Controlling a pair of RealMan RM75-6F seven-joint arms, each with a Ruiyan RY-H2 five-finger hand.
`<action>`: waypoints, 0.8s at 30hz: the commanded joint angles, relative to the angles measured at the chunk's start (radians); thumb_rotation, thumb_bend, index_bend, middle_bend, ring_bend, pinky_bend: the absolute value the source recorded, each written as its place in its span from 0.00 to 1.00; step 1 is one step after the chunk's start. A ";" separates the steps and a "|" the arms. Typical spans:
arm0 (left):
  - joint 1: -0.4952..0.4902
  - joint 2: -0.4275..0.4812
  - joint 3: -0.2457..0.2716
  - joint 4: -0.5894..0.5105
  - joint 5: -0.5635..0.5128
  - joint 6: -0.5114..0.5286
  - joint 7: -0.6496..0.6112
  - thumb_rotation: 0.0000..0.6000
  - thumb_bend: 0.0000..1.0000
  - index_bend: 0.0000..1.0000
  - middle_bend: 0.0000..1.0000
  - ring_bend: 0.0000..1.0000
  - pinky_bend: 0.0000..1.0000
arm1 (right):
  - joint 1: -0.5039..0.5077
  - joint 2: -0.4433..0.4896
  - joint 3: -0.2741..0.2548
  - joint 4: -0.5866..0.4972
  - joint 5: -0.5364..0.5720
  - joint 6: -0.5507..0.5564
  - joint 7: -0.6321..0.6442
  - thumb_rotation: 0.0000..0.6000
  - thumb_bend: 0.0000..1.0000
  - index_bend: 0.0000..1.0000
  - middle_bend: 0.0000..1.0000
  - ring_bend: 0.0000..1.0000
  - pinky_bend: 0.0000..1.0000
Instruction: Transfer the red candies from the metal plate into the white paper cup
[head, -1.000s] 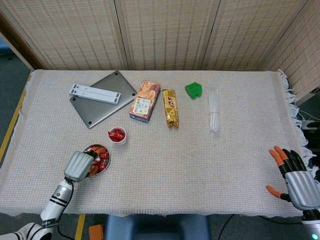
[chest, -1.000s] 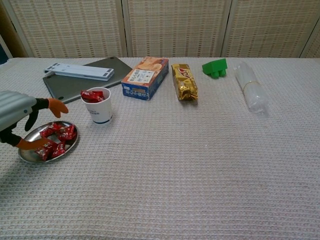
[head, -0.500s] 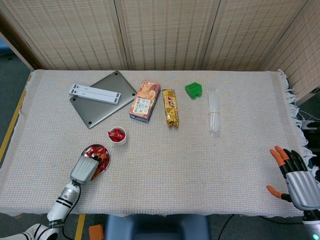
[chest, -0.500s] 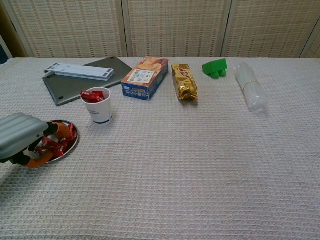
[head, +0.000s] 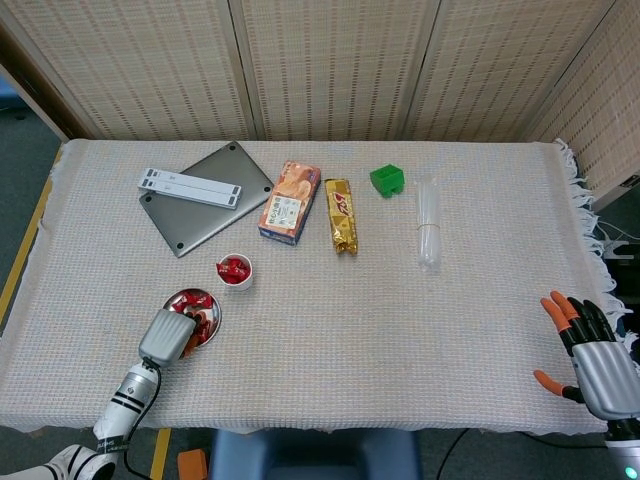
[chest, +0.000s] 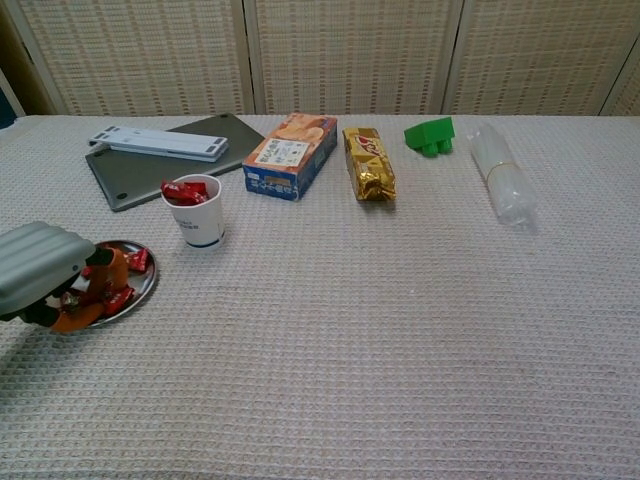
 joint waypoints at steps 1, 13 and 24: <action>0.000 -0.001 -0.001 0.003 0.001 0.001 -0.002 1.00 0.32 0.53 0.57 0.66 0.99 | 0.000 0.000 0.000 0.000 0.000 0.000 0.000 1.00 0.06 0.00 0.00 0.00 0.00; -0.005 -0.022 -0.021 0.055 0.020 0.012 -0.029 1.00 0.37 0.64 0.68 0.67 1.00 | 0.000 -0.001 0.002 -0.001 0.005 -0.001 -0.005 1.00 0.06 0.00 0.00 0.00 0.00; -0.023 -0.003 -0.054 0.039 0.009 -0.001 -0.026 1.00 0.46 0.66 0.69 0.68 1.00 | 0.001 -0.002 0.005 -0.001 0.013 -0.004 -0.009 1.00 0.06 0.00 0.00 0.00 0.00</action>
